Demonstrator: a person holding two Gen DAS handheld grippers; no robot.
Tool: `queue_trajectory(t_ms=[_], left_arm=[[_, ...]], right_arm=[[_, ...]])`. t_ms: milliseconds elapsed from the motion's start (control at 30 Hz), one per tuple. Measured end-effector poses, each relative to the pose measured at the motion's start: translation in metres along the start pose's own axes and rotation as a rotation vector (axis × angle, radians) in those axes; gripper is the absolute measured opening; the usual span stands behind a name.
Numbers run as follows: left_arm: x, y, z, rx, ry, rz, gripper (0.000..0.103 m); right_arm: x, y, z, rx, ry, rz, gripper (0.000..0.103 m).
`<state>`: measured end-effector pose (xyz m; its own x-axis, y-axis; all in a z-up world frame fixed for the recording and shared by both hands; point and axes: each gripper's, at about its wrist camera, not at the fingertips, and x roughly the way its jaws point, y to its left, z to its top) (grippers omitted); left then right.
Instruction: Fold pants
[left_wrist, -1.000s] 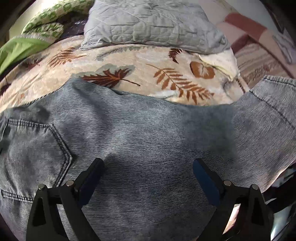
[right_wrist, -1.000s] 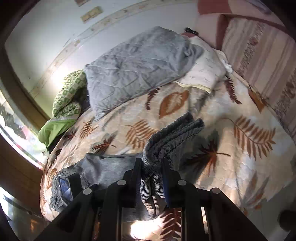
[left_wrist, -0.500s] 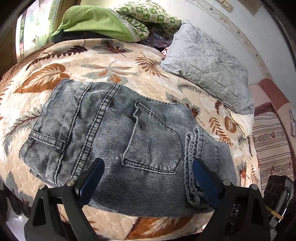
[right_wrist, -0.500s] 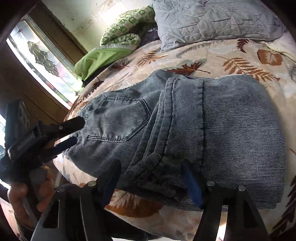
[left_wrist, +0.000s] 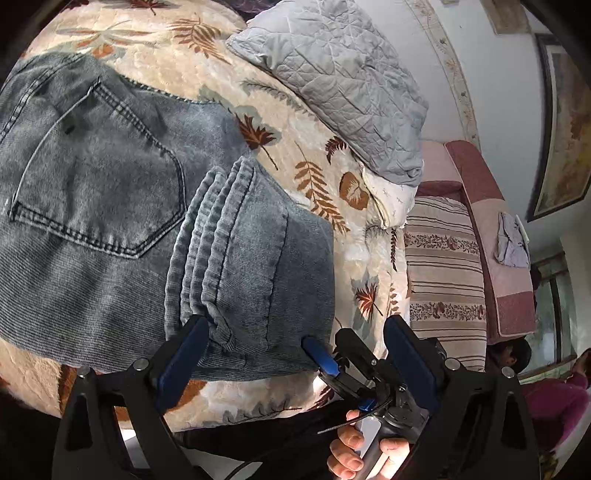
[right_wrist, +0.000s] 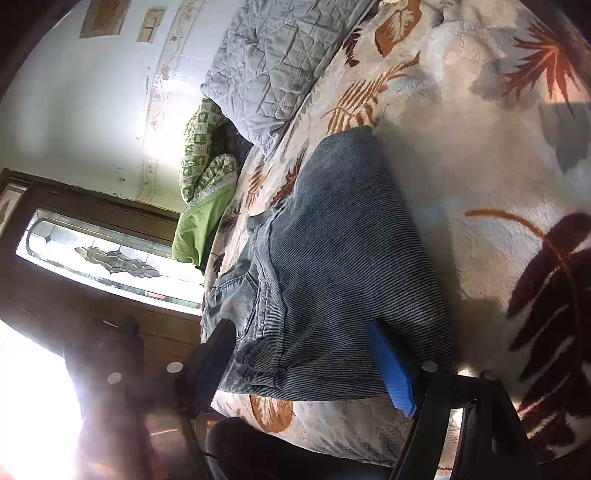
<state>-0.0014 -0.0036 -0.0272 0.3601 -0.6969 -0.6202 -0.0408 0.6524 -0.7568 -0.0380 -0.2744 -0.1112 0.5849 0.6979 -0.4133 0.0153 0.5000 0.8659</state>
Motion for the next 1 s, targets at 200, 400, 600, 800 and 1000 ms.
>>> queue_trajectory(t_ms=[200,400,600,800,1000], left_arm=[[0.011,-0.002,-0.005,-0.013,0.013,0.038,0.095],[0.027,0.021,-0.005,-0.086,0.031,0.113,0.089],[0.039,0.039,-0.003,-0.092,0.080,0.209,0.010],[0.007,0.015,-0.024,0.057,-0.054,0.272,0.010],[0.020,0.042,-0.025,-0.012,-0.007,0.290,0.011]], right_arm=[[-0.003,-0.011,0.000,0.034,-0.006,0.081,0.077],[-0.011,-0.019,-0.002,0.052,-0.003,0.126,0.077],[-0.012,-0.022,-0.002,0.057,-0.003,0.137,0.077],[-0.018,-0.007,0.000,0.050,0.024,0.111,0.077],[-0.011,-0.010,0.008,0.039,0.054,0.000,0.082]])
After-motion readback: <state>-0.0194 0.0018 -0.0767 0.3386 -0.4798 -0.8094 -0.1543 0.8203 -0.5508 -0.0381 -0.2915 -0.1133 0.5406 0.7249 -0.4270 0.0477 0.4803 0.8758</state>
